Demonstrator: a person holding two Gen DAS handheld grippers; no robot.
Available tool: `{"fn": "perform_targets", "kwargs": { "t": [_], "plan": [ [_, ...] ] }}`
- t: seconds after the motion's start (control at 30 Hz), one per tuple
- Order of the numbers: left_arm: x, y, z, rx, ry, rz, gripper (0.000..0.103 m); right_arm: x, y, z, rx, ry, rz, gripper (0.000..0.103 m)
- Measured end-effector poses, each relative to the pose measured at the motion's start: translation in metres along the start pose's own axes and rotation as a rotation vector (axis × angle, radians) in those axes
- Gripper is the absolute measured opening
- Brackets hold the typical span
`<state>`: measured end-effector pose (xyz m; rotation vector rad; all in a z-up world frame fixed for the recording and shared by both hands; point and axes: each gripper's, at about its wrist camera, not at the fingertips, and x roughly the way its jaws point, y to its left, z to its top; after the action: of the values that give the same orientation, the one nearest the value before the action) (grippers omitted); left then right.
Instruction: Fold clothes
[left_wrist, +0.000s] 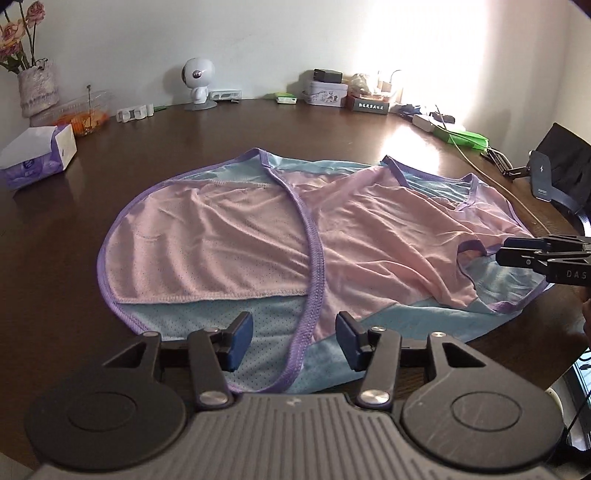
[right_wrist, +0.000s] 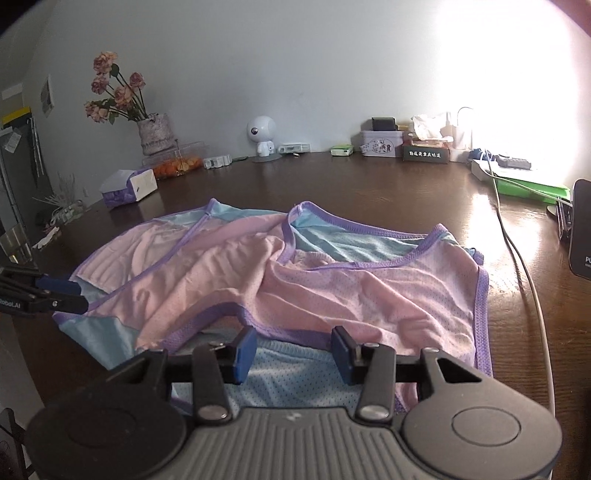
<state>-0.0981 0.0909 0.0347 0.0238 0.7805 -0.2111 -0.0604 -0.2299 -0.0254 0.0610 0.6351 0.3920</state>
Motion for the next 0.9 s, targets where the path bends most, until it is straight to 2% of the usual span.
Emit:
{"fn": "perform_targets", "kwargs": {
  "t": [0.23,0.43,0.57,0.73,0.8,0.9],
  "plan": [
    [-0.003,0.009,-0.003,-0.013,-0.011,0.036,0.051,0.001,0.009,-0.003,-0.036,-0.006,-0.037,0.043],
    [-0.008,0.011,-0.002,-0.003,-0.018,0.034,0.051,0.0,0.004,-0.003,-0.018,-0.015,-0.026,0.043],
    [-0.012,0.012,-0.004,0.008,-0.022,-0.002,0.052,-0.003,0.002,-0.003,-0.016,-0.032,-0.01,0.043],
    [-0.014,0.016,-0.009,0.044,-0.016,-0.024,0.053,-0.02,0.012,-0.008,-0.106,-0.098,0.045,0.043],
    [-0.018,0.02,-0.014,0.044,-0.019,-0.06,0.053,-0.03,0.02,-0.011,-0.128,-0.103,0.117,0.043],
    [-0.019,0.023,-0.018,0.058,-0.022,-0.099,0.06,-0.038,0.035,-0.017,-0.143,-0.085,0.226,0.043]
  ]
}}
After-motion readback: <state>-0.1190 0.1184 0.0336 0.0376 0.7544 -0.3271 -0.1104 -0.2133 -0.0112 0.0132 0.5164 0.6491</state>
